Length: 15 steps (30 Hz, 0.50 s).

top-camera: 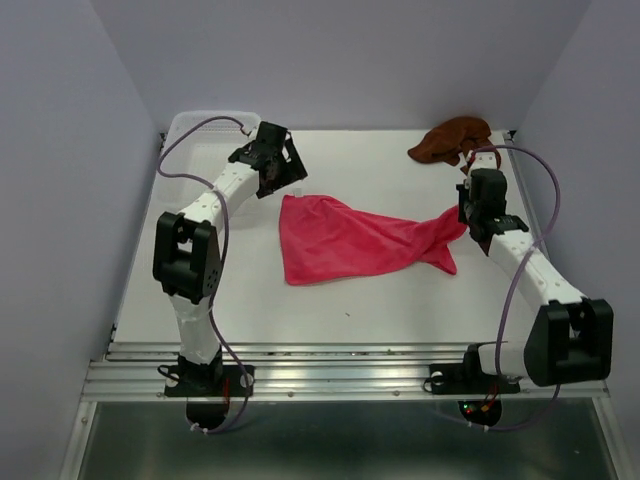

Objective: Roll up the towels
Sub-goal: Flatten the towel

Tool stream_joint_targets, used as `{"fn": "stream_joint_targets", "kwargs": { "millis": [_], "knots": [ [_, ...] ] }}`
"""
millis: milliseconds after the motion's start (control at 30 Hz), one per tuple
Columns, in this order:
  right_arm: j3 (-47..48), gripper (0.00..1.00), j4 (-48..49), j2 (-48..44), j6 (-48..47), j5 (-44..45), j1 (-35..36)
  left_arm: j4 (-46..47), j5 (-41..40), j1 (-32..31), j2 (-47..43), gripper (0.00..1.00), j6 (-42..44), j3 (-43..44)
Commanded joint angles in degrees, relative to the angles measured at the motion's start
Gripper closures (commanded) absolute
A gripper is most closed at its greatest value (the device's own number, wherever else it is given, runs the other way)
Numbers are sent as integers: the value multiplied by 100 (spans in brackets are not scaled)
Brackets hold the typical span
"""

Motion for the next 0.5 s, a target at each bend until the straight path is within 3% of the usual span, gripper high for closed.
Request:
{"fn": "stream_joint_targets", "kwargs": {
  "millis": [0, 167, 467],
  "knots": [
    [128, 99, 279, 568, 379, -568, -452, -160, 343, -99, -5, 1, 307, 543],
    [102, 99, 314, 780, 308, -787, -505, -291, 9, -363, -504, 1, 290, -106],
    [-92, 99, 340, 481, 449, -1078, -505, -187, 350, -890, -2498, 1, -844, -3829]
  ]
}}
